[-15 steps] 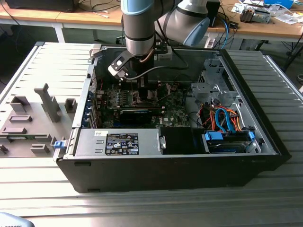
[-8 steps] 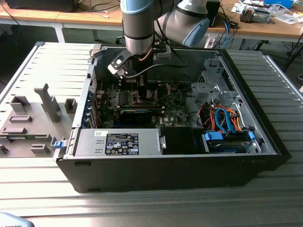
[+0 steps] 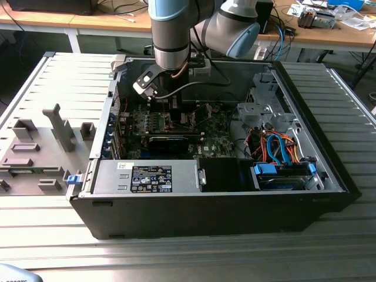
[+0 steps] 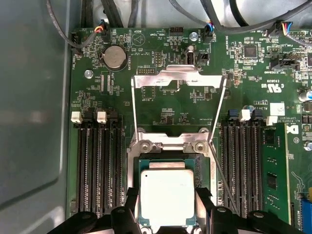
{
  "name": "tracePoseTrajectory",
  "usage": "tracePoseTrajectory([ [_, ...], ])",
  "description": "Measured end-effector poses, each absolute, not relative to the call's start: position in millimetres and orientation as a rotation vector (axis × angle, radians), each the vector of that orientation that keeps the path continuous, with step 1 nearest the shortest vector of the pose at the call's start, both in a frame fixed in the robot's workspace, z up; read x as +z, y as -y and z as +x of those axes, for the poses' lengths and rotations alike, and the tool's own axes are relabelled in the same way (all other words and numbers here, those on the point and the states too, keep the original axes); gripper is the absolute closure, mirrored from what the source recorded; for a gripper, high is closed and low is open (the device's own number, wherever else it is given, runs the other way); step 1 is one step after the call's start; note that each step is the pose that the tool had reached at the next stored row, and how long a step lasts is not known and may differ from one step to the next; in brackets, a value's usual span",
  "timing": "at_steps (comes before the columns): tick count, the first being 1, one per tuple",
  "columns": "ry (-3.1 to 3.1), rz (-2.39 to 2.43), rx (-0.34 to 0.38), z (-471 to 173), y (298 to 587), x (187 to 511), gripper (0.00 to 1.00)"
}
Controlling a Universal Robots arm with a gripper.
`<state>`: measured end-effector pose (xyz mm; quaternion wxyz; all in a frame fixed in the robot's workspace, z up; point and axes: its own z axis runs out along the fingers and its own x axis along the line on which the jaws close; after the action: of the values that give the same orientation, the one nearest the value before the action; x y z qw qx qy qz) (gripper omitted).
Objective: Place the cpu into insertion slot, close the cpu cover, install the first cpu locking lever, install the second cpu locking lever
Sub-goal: 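Place the cpu into insertion slot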
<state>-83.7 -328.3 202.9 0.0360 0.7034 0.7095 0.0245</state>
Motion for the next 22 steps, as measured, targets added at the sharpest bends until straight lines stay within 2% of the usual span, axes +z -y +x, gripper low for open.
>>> tracePoseTrajectory([
  [22, -2.169, 2.166, 0.069, -83.5, 329.8, 197.2, 0.46],
])
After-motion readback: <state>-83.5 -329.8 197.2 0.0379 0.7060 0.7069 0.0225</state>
